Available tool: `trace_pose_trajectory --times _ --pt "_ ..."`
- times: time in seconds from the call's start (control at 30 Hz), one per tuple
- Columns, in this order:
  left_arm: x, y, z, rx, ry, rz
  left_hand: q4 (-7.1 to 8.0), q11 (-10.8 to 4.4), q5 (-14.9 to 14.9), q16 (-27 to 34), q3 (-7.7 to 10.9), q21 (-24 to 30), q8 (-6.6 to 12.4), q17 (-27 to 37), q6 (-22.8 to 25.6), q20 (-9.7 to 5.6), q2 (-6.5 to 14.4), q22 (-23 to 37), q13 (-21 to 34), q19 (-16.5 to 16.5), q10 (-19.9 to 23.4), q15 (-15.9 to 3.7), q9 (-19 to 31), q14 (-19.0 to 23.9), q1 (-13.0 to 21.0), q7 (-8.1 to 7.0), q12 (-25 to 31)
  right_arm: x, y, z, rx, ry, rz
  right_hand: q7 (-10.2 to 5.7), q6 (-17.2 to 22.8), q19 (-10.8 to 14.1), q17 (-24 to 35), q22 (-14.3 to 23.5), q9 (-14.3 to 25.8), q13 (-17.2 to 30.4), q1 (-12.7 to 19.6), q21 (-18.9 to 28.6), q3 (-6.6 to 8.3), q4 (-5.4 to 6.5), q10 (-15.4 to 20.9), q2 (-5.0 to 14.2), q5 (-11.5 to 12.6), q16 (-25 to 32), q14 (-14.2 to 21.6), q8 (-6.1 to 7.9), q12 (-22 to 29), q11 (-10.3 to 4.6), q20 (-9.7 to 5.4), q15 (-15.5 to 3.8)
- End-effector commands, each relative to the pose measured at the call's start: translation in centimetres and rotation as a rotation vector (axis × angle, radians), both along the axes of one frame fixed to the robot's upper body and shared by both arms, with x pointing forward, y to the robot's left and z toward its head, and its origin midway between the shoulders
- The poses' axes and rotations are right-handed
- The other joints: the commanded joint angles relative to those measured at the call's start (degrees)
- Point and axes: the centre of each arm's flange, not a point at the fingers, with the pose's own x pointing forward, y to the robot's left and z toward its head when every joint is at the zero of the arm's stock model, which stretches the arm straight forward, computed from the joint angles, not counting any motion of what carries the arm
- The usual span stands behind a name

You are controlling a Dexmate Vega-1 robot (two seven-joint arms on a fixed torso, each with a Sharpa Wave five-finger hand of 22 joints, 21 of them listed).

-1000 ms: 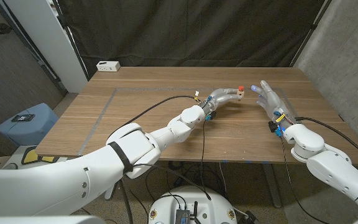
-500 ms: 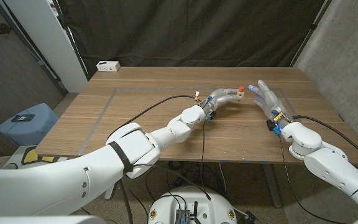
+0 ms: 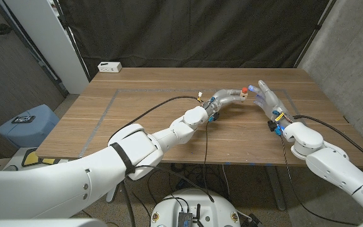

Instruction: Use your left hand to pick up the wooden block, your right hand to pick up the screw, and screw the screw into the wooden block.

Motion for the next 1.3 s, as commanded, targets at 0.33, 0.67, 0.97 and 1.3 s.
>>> trace_pose_trajectory --times 0.33,0.67,0.97,1.3 --pt "0.13 -0.25 -0.01 0.002 0.015 0.008 0.2 -0.07 0.48 0.28 0.25 0.51 0.36 0.14 1.25 -0.17 0.03 0.24 0.1 0.01 1.0 -3.78 0.07 0.04 1.11 1.16 0.4 0.13 0.6 -0.1 -0.006 -0.004 0.021 -0.34 0.57 -0.06 0.27 0.17 0.14 0.25 -0.01 -0.15 -0.04 0.13 -4.82 -0.23 0.25 -0.07 -8.32 0.03 -0.1 -0.05 0.52 0.11" --pt "0.19 -0.24 -0.11 -0.005 0.026 0.009 0.04 -0.03 0.57 0.25 0.31 0.5 0.31 0.14 1.13 -0.21 -0.09 0.24 0.11 0.02 0.84 -3.86 0.04 0.01 1.79 1.58 0.39 0.05 0.81 -0.37 0.001 -0.004 0.024 -0.18 0.49 -0.02 0.25 0.16 0.1 0.23 0.01 -0.15 -0.01 0.16 -4.74 -0.16 0.31 -0.06 -8.25 -0.01 -0.06 -0.07 0.49 0.08" --pt "0.19 -0.14 -0.23 -0.011 0.03 0.006 0.16 0.0 0.62 0.23 0.24 0.5 0.24 0.18 0.98 -0.24 -0.12 0.24 0.13 0.05 0.79 -3.92 0.01 -0.04 2.02 1.86 0.46 -0.12 1.09 -0.52 0.005 -0.005 0.026 -0.14 0.49 0.07 0.23 0.16 0.07 0.22 0.05 -0.13 0.03 0.17 -4.69 -0.09 0.36 -0.06 -8.22 -0.01 -0.04 -0.06 0.49 0.06" --pt "0.27 -0.05 -0.41 -0.027 0.049 0.003 0.52 0.0 0.62 0.3 0.06 0.48 0.25 0.27 1.03 -0.22 -0.07 0.24 0.15 0.03 0.77 -3.81 0.01 0.06 1.8 1.53 0.52 -0.33 1.25 -0.72 0.008 -0.004 0.024 -0.13 0.7 -0.01 0.22 0.16 0.06 0.21 0.06 -0.18 0.06 0.19 -4.63 -0.05 0.39 -0.06 -8.22 0.07 -0.01 -0.09 0.46 0.05"
